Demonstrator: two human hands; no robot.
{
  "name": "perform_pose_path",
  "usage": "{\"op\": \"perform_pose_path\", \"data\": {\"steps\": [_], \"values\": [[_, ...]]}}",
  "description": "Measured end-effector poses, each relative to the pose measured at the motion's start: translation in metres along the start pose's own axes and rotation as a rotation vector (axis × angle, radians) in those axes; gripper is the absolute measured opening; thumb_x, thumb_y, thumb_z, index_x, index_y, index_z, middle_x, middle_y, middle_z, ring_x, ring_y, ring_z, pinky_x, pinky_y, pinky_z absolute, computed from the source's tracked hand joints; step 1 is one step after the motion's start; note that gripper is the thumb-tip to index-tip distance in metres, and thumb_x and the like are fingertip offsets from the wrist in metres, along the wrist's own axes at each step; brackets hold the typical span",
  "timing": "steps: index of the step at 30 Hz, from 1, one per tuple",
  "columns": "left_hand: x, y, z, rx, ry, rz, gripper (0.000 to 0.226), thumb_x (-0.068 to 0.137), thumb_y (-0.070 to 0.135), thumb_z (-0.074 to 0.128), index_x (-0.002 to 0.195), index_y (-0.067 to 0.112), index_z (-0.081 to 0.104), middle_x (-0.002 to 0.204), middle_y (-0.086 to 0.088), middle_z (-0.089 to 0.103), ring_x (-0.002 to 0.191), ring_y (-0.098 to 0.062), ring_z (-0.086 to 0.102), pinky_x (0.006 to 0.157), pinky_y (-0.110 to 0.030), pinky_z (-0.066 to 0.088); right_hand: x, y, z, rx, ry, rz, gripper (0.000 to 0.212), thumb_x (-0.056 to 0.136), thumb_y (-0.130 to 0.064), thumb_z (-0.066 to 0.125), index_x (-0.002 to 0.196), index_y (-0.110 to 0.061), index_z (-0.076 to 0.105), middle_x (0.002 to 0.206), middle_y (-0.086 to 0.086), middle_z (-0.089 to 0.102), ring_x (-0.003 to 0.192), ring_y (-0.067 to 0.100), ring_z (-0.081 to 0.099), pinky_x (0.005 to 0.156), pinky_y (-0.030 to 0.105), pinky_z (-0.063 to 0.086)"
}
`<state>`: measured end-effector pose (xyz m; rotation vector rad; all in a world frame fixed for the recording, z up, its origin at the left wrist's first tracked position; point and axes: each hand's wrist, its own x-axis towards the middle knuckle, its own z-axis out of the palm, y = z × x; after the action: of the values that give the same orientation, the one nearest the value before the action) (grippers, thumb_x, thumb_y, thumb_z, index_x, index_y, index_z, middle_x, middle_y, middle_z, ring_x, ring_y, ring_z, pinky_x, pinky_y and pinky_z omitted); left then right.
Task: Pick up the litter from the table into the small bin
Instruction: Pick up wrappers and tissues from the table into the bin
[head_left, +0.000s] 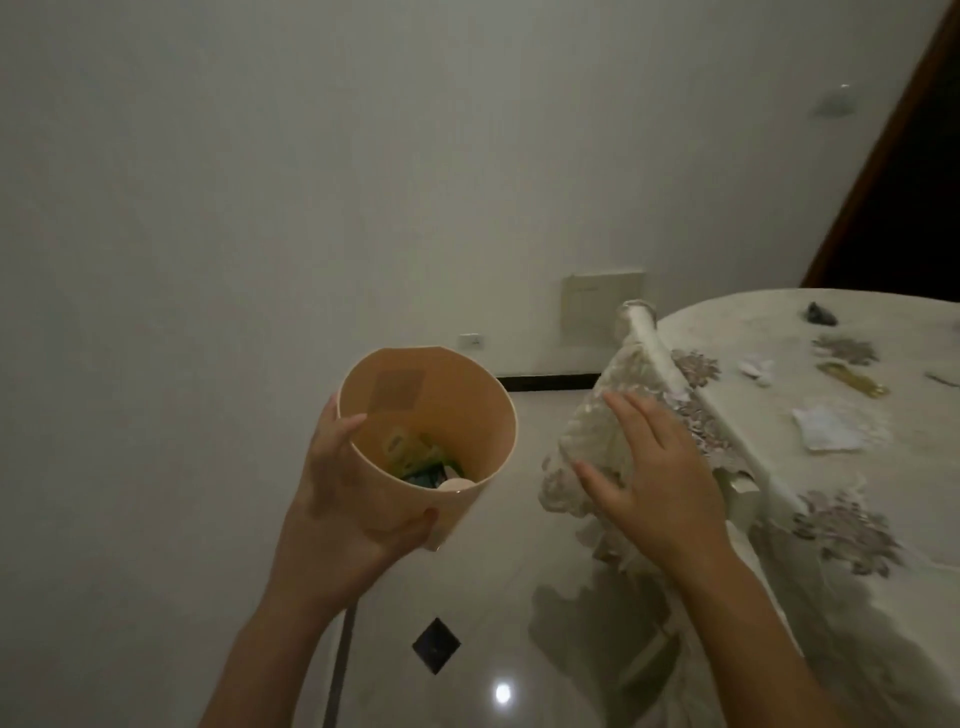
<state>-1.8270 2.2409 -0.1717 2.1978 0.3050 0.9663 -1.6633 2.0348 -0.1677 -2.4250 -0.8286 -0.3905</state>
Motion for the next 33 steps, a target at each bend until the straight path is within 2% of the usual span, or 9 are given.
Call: {"op": "perform_pose_path", "data": {"steps": [4,7,11,13,16,20,24,29,33], "values": [[0.084,-0.035,0.04,-0.116,-0.117,0.139,0.092,0.048,0.053,0.075,0.118,0.062,0.016,0.145,-0.008,0.03,0.116,-0.026,0.049,0.07,-0.022,0.049,0.04,0.016,0.014,-0.066,0.059,0.164,0.068,0.076,-0.044,0.063,0.133,-0.02,0.036,0.14,0.01,0.043,0.131,0.028,0.036,0.109,0.044,0.028],[0.148,-0.047,0.069,-0.203,-0.225,0.253,0.094,0.05,0.05,0.078,0.121,0.058,0.016,0.144,-0.01,0.031,0.115,-0.027,0.05,0.069,-0.031,0.054,0.068,0.023,0.019,-0.103,0.122,0.27,0.069,0.075,-0.049,0.057,0.133,-0.019,0.036,0.14,0.011,0.044,0.13,0.03,0.036,0.109,0.046,0.031],[0.214,-0.038,0.118,-0.383,-0.329,0.429,0.088,0.057,0.044,0.076,0.124,0.038,0.02,0.14,0.0,0.031,0.118,-0.008,0.045,0.077,-0.011,0.048,0.089,0.037,0.011,-0.199,0.185,0.422,0.069,0.075,-0.055,0.048,0.135,-0.025,0.032,0.145,0.006,0.038,0.134,0.026,0.031,0.11,0.041,0.023],[0.233,-0.031,0.146,-0.47,-0.385,0.482,0.086,0.058,0.043,0.077,0.123,0.043,0.021,0.141,-0.001,0.03,0.121,-0.008,0.042,0.081,-0.01,0.046,0.091,0.045,0.003,-0.235,0.212,0.499,0.069,0.077,-0.055,0.052,0.136,-0.026,0.03,0.147,0.004,0.035,0.136,0.025,0.027,0.112,0.04,0.02],[0.253,-0.016,0.186,-0.535,-0.47,0.49,0.09,0.055,0.045,0.077,0.12,0.058,0.016,0.145,-0.01,0.027,0.122,-0.015,0.043,0.084,-0.022,0.05,0.091,0.059,-0.011,-0.268,0.264,0.621,0.068,0.079,-0.047,0.058,0.137,-0.026,0.029,0.149,0.003,0.031,0.138,0.023,0.023,0.113,0.042,0.02],[0.268,0.008,0.239,-0.632,-0.56,0.545,0.088,0.055,0.049,0.075,0.12,0.058,0.017,0.146,-0.011,0.026,0.122,-0.018,0.041,0.081,-0.026,0.049,0.087,0.084,-0.029,-0.334,0.306,0.768,0.068,0.079,-0.047,0.058,0.137,-0.029,0.026,0.15,0.001,0.029,0.139,0.02,0.02,0.113,0.04,0.02],[0.275,0.036,0.296,-0.672,-0.653,0.593,0.088,0.055,0.05,0.074,0.12,0.059,0.016,0.145,-0.014,0.028,0.123,-0.028,0.042,0.083,-0.04,0.052,0.077,0.125,-0.048,-0.376,0.381,0.885,0.068,0.079,-0.044,0.06,0.137,-0.028,0.027,0.149,0.003,0.03,0.138,0.021,0.021,0.112,0.041,0.022],[0.275,0.076,0.375,-0.685,-0.767,0.641,0.087,0.053,0.052,0.07,0.122,0.051,0.017,0.147,-0.017,0.025,0.125,-0.031,0.04,0.086,-0.04,0.05,0.066,0.198,-0.068,-0.404,0.373,1.041,0.069,0.08,-0.044,0.06,0.137,-0.027,0.026,0.149,0.003,0.029,0.138,0.021,0.02,0.112,0.042,0.023],[0.271,0.102,0.446,-0.701,-0.915,0.673,0.091,0.053,0.049,0.073,0.122,0.058,0.014,0.152,-0.007,0.018,0.131,-0.025,0.034,0.094,-0.043,0.048,0.056,0.26,-0.076,-0.398,0.352,1.14,0.07,0.08,-0.041,0.061,0.138,-0.025,0.025,0.149,0.004,0.029,0.138,0.022,0.02,0.112,0.04,0.022]]}}
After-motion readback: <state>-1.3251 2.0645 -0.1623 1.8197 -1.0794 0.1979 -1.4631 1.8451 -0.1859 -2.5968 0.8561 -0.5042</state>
